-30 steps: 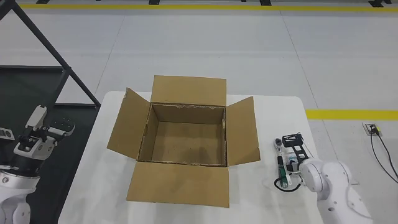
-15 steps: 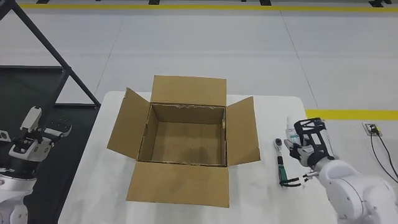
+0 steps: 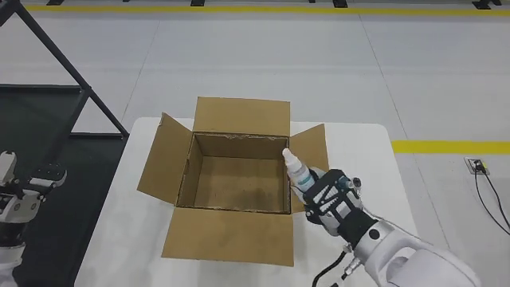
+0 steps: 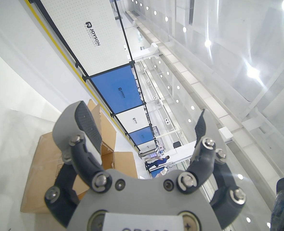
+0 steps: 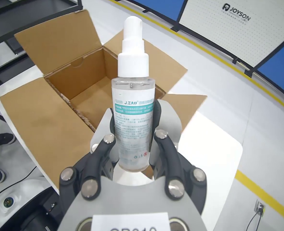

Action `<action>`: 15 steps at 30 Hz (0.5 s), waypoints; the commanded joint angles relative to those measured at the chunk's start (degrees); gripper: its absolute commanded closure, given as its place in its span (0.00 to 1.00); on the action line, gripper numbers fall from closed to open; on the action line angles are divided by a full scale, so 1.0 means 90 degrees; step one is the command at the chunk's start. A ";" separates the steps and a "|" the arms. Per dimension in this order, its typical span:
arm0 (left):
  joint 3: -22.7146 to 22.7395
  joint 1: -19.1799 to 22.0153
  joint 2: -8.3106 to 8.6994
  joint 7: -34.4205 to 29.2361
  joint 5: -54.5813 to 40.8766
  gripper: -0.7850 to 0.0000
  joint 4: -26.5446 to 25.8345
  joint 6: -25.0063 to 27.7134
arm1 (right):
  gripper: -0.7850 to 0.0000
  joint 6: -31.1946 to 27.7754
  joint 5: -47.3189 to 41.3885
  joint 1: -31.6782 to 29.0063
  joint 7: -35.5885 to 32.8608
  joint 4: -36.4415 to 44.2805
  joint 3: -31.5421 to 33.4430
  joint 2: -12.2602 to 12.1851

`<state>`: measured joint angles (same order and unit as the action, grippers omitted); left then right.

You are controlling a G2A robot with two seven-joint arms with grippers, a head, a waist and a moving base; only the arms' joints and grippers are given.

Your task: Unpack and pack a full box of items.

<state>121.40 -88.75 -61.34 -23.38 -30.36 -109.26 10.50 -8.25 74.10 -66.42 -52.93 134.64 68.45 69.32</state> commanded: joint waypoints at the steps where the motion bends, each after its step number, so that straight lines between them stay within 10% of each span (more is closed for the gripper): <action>1: 0.0024 -0.0054 -0.0008 -0.0019 0.0004 0.00 -0.0036 0.0033 | 1.00 0.0369 0.0407 0.0313 -0.0312 -0.0075 -0.0770 0.0078; 15: -0.0234 -0.0018 -0.0017 -0.0263 0.0215 0.00 -0.0064 -0.0154 | 1.00 0.0673 0.0682 0.0709 -0.0544 -0.0398 -0.1248 0.0171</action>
<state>119.71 -89.25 -61.51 -25.69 -28.65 -109.89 9.38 -2.19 80.23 -60.03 -57.81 131.06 57.22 70.86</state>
